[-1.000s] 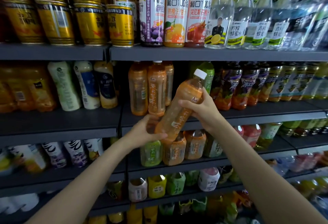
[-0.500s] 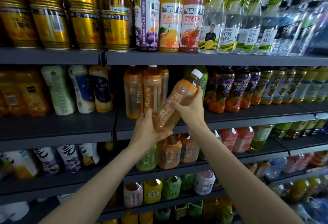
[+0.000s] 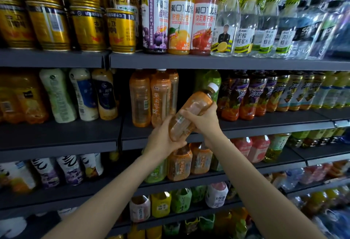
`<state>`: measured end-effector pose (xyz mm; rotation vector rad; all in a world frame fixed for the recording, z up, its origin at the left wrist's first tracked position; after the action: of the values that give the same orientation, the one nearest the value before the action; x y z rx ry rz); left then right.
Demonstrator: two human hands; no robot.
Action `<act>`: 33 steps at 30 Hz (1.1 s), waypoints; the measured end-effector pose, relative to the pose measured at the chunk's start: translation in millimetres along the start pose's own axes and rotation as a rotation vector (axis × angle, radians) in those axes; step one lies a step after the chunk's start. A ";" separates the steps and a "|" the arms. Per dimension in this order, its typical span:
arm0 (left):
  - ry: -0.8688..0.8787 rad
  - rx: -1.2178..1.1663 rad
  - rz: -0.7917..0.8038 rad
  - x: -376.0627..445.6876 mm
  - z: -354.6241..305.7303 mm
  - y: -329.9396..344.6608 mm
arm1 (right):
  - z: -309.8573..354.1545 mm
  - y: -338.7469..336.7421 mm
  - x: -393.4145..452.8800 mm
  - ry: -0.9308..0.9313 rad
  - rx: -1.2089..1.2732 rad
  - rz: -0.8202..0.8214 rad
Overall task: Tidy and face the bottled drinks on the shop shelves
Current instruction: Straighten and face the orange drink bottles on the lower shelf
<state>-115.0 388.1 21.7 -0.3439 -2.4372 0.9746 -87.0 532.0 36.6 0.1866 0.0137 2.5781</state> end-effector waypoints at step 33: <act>-0.322 0.128 -0.219 79.1 56.2 -8.8 | -5.5 11.3 74.1 -0.312 -0.430 -0.068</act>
<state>-212.2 381.1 20.0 0.1333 -2.6071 1.1526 -155.9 561.6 41.3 0.4124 -0.6303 2.3896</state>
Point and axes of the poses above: each hand's wrist, its own x-axis towards the middle knuckle, its own y-axis out of the palm, z = x × y, the point moved 9 cm from there along x, towards the middle knuckle, and after that the axes turned 8 degrees about x, right-handed, at the moved point
